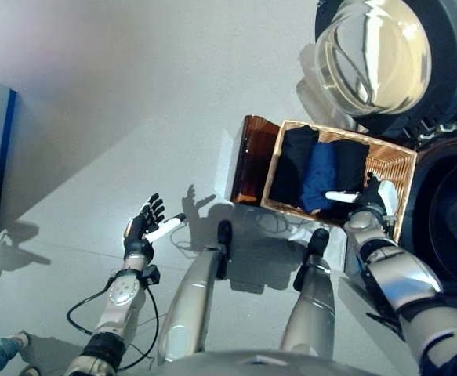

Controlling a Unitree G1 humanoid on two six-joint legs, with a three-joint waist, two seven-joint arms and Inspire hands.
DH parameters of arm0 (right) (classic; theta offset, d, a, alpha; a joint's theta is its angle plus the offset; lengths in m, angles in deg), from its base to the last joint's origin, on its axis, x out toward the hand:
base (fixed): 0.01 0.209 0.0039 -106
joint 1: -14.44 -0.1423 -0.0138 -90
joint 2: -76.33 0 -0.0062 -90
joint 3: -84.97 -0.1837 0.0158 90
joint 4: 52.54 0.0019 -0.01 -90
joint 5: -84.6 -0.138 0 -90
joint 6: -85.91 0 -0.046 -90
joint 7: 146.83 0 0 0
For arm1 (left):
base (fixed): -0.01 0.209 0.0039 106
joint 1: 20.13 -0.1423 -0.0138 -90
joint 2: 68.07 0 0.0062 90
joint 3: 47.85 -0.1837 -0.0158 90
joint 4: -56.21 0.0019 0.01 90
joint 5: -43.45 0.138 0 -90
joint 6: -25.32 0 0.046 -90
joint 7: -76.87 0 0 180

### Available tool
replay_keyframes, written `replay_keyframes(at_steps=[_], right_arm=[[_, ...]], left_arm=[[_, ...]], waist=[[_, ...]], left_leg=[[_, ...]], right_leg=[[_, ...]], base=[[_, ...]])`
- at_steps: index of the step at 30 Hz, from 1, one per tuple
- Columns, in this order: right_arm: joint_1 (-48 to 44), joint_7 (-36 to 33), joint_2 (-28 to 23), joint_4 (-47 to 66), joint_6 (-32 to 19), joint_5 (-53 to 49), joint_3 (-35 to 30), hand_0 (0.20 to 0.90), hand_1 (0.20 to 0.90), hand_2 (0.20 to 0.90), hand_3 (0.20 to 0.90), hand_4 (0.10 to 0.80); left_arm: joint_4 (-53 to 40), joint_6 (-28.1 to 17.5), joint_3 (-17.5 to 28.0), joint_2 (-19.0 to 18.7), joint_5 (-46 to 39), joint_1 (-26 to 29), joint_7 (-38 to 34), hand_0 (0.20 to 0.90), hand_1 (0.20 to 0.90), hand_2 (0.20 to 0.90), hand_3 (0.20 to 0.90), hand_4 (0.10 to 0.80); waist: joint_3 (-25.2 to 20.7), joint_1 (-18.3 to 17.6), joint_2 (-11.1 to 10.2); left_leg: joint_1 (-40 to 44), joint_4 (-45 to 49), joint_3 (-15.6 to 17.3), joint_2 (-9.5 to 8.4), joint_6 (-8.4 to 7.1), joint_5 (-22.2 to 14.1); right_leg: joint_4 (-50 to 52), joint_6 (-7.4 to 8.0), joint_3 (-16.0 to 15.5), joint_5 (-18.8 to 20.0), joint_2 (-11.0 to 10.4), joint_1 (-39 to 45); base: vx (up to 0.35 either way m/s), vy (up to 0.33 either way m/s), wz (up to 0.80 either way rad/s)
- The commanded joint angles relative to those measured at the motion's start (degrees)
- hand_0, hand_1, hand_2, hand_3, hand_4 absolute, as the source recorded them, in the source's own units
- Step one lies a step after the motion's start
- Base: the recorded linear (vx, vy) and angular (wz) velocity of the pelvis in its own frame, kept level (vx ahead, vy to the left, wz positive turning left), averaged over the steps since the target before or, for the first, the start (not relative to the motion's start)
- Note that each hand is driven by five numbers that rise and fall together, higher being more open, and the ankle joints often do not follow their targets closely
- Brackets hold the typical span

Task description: Pick up the clothes and place them into the washing machine

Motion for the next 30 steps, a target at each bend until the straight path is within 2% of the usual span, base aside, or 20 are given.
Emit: replay_keyframes(at_steps=[1,11,18,28,29,30], right_arm=[[0.9,-2.6,-6.5,1.4,-1.9,0.2,0.1,0.9,0.9,0.9,0.9,0.8],[0.4,-2.8,-9.3,3.4,-2.9,-0.6,-0.5,0.9,0.9,0.9,0.9,0.8],[-2.3,-3.0,-11.5,1.8,-2.8,-0.4,0.3,0.9,0.9,0.9,0.9,0.8],[-3.4,-3.7,-9.9,1.5,-3.1,0.2,1.9,0.9,0.9,0.9,0.9,0.8],[-3.3,-3.7,-9.8,1.4,-3.1,0.3,2.0,0.9,0.9,0.9,0.9,0.8],[-4.0,-3.8,-10.0,1.1,-3.0,0.2,2.2,0.9,0.9,0.9,0.9,0.8]], left_arm=[[-4.7,-4.2,2.9,-3.4,0.2,-3.8,-0.5,0.9,0.9,0.9,0.9,0.8],[-4.3,-4.2,2.9,-3.9,0.0,-4.5,-0.2,0.9,0.9,0.9,0.9,0.8],[-5.7,-4.2,2.2,-4.4,-0.4,-5.7,0.9,0.9,0.9,0.9,0.9,0.8],[-7.2,-4.4,2.7,-5.0,-0.4,-6.2,1.0,0.9,0.9,0.9,0.9,0.8],[-7.8,-4.5,2.7,-4.8,-0.4,-6.2,1.0,0.9,0.9,0.9,0.9,0.8],[-9.2,-4.7,3.1,-5.2,-0.6,-6.8,1.1,0.9,0.9,0.9,0.9,0.8]], waist=[[-2.2,0.1,1.3],[-2.8,-0.4,1.0],[-2.7,-0.2,1.9],[-2.2,0.1,2.4],[-2.2,0.2,2.6],[-2.2,0.5,2.7]], left_leg=[[1.0,-3.9,-2.8,2.43,-4.57,2.0],[2.3,-5.1,-2.6,2.7,-4.75,2.2],[1.1,-4.2,-2.9,2.65,-4.7,2.4],[-0.9,-2.9,-3.3,2.48,-4.61,2.6],[-1.3,-2.6,-3.3,2.38,-4.58,2.5],[-2.0,-1.2,-3.8,2.22,-4.82,0.2]], right_leg=[[6.8,-1.35,1.5,-2.4,0.5,1.4],[6.3,-1.24,1.9,-2.4,0.9,2.1],[7.8,-1.6,2.1,-3.2,1.1,0.8],[10.2,-1.98,2.2,-4.0,1.4,-1.1],[10.4,-1.98,2.1,-4.0,1.3,-1.5],[12.1,-1.5,2.5,-6.1,1.2,-2.1]], base=[[0.0,0.0,0.0],[0.0,0.0,0.0],[-0.01,-0.014,-0.01],[-0.007,-0.003,0.01],[0.052,-0.013,0.05],[-0.051,0.006,0.05]])
